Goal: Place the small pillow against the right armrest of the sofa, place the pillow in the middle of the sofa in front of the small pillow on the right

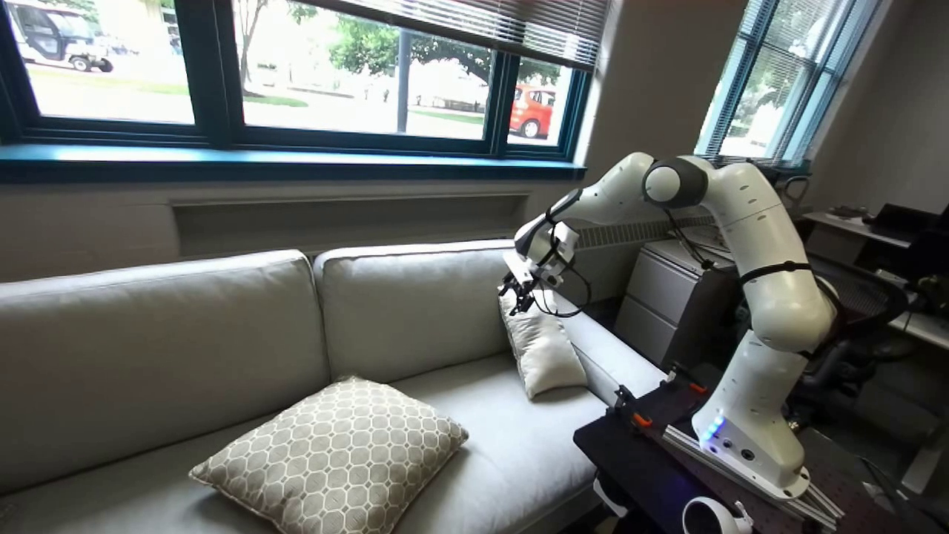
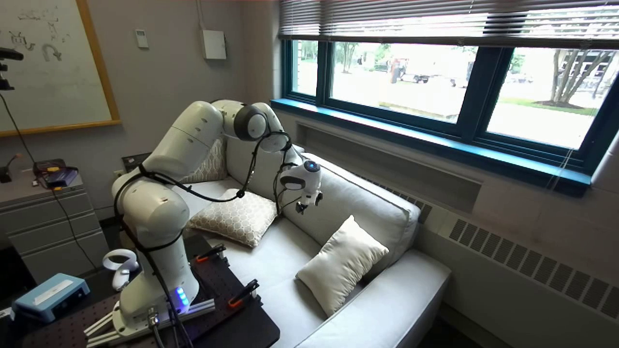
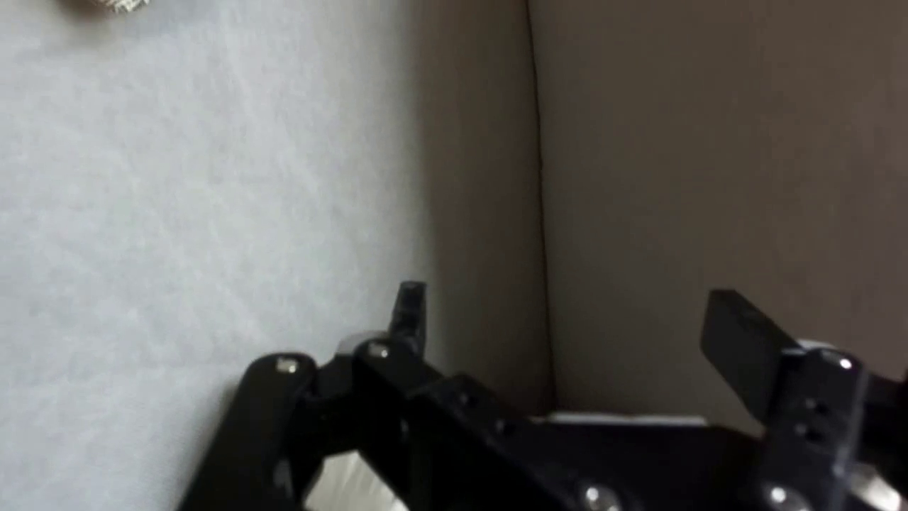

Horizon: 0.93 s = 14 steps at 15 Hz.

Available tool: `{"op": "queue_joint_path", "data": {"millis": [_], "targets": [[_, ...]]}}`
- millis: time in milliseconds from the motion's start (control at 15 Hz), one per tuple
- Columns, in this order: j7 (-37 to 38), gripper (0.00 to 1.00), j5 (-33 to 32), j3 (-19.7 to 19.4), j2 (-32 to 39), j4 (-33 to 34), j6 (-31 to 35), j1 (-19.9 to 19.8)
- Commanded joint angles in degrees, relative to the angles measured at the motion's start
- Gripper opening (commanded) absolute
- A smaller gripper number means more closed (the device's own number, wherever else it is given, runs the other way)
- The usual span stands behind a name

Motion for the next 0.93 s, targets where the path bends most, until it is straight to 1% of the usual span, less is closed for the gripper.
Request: {"op": "queue_joint_path", "data": {"millis": [0,67,267,400,467,600,867], "targets": [[-2.53,1.00,-6.24,2.77,11.15,14.30,-7.29,-1.26],[-2.33,1.00,-8.44,2.92,13.60,17.35,-10.41,-1.18],[2.13,1.00,-17.85,0.73,20.53,26.41,-22.42,0.60],[4.08,1.00,-23.93,0.39,23.84,32.10,-30.91,0.67],[8.08,1.00,-27.67,-1.19,25.30,34.95,-35.07,1.91],[16.74,1.00,-33.73,-3.76,26.94,38.97,-38.58,3.79],[27.06,1.00,-44.63,-7.35,30.43,46.91,-47.57,6.03]]}}
